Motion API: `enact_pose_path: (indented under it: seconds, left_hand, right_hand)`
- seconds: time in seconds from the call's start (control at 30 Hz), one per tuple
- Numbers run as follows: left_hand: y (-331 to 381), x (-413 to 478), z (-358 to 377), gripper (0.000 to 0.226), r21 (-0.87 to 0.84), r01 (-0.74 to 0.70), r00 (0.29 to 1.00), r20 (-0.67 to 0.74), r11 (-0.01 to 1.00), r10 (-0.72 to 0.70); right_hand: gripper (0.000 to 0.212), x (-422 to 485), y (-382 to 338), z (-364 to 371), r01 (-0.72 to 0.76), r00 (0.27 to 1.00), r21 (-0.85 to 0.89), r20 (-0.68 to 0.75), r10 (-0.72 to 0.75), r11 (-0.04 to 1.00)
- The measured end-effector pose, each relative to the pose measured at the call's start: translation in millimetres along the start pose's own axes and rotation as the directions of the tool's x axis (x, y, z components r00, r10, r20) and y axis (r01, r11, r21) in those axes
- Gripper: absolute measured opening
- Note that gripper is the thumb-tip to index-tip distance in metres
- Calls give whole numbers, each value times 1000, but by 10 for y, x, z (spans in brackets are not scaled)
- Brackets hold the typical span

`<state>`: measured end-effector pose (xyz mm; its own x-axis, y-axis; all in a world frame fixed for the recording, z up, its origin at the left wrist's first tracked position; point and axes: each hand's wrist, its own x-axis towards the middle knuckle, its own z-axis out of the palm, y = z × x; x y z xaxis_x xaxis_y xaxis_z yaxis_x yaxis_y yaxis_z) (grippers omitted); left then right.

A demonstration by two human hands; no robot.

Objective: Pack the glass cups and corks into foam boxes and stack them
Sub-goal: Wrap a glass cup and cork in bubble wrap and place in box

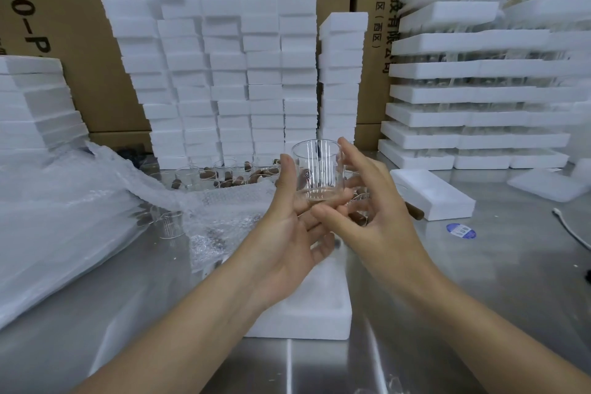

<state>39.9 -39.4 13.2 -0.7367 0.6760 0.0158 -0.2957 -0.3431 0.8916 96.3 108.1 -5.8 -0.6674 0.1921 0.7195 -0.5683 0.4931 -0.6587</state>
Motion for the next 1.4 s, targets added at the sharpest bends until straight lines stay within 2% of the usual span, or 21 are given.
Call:
enact_pose_path:
  seconds: [0.1, 0.17, 0.23, 0.33, 0.43, 0.53, 0.6, 0.77, 0.9, 1.0, 1.1, 1.2, 1.4]
  left_hand:
    - [-45, 5, 21, 93, -43, 27, 999, 23, 999, -26]
    - [-56, -2, 55, 89, -43, 39, 999, 17, 998, -38]
    - [-89, 1, 73, 83, 40, 17, 997, -79, 999, -13]
    - [-110, 8, 66, 58, 171, -122, 952, -258, 978, 163]
    - [-77, -10, 50, 60, 214, -201, 949, -200, 956, 244]
    - [-93, -19, 33, 46, 257, -210, 959, -131, 943, 249]
    - [-110, -14, 30, 41, 205, -198, 964, -137, 958, 229]
    - [-95, 17, 51, 50, -37, -80, 988, -138, 996, 74]
    - [-97, 3, 43, 53, -214, 46, 993, -95, 976, -68]
    - [-110, 24, 36, 55, -307, 102, 988, -81, 946, -132]
    - [-139, 63, 24, 60, -320, 141, 981, -83, 937, -176]
    - [-189, 78, 45, 64, -254, 168, 977, -85, 953, -195]
    - [-162, 88, 15, 60, -215, 27, 997, -65, 976, -42]
  right_hand:
    - [74, 24, 9, -27, 11, 999, -18, -31, -11, 1000]
    - [71, 36, 10, -64, 44, 997, -103, -61, -50, 994]
    - [71, 43, 2, -94, 89, 990, -222, -84, -110, 971]
    - [72, 55, 5, -118, 161, 973, -388, -91, -212, 907]
    - [76, 65, -1, -113, 187, 964, -431, -90, -249, 883]
    - [78, 69, 0, -113, 226, 951, -447, -90, -295, 866]
    - [79, 79, 6, -127, 238, 949, -448, -82, -304, 862]
    - [83, 108, 13, -172, 176, 968, -413, -90, -232, 894]
    - [88, 103, 37, -169, 124, 987, -339, -55, -151, 932]
    - [78, 87, 57, -163, 112, 991, -376, -26, -132, 920]
    - [64, 84, 53, -148, 157, 985, -400, 2, -170, 903]
    - [62, 67, 51, -131, 144, 986, -355, -24, -163, 924]
    - [58, 82, 15, -164, 147, 985, -398, -25, -171, 905]
